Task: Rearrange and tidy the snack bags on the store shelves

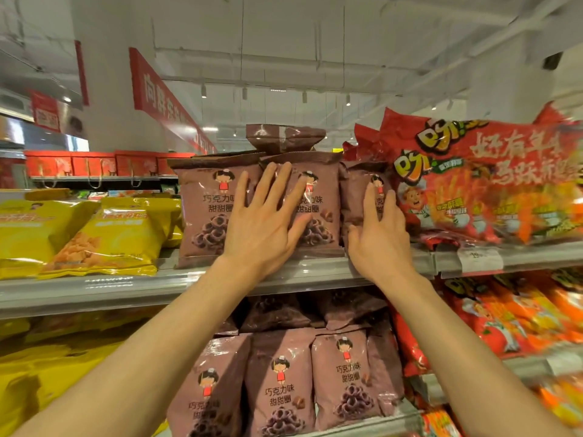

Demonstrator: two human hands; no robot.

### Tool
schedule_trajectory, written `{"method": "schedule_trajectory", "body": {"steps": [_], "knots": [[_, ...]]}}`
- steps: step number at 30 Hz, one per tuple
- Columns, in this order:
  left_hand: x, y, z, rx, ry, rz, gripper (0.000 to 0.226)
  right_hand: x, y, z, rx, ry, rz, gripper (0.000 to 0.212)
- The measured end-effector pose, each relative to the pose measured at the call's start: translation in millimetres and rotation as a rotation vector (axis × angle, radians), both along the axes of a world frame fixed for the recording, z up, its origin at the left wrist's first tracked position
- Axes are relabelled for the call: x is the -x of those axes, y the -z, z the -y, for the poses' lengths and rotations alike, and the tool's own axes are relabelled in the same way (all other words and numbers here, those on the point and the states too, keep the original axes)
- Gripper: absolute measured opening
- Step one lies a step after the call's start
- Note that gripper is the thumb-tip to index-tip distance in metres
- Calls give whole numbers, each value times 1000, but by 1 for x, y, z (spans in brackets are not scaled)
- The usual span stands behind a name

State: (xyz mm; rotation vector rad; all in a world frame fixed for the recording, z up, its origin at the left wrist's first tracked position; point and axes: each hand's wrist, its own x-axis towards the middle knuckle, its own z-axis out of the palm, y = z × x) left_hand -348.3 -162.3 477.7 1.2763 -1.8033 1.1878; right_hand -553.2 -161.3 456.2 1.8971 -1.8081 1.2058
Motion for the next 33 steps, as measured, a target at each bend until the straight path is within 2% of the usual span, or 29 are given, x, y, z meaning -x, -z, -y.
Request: {"method": "schedule_trajectory", "body": {"steps": [6, 13, 18, 21, 23, 25, 28, 30, 33], "knots": [[2, 3, 3, 2, -12, -11, 65, -11, -13, -1, -68, 134, -93, 82], [2, 2, 3, 12, 2, -1, 65, 6, -9, 12, 18, -106, -58, 71], [4, 4, 8, -3, -8, -6, 66, 1, -7, 22, -31, -95, -7, 69], [2, 1, -2, -49, 114, -62, 66, 2, -5, 17, -22, -113, 48, 69], [-2, -2, -13, -87, 267, -138, 64, -3, -1, 9, 52, -132, 77, 71], [-10, -5, -23, -46, 331, -210, 61, -12, -2, 0, 138, -158, 66, 72], [-31, -2, -28, 78, 180, -276, 59, -33, -11, -9, 204, -198, -7, 75], [-46, 5, -25, 62, 55, -279, 61, -46, -14, -6, 185, -212, -45, 75], [-57, 13, -17, 31, -25, -200, 65, -58, -7, 5, 145, -178, -88, 75]]}}
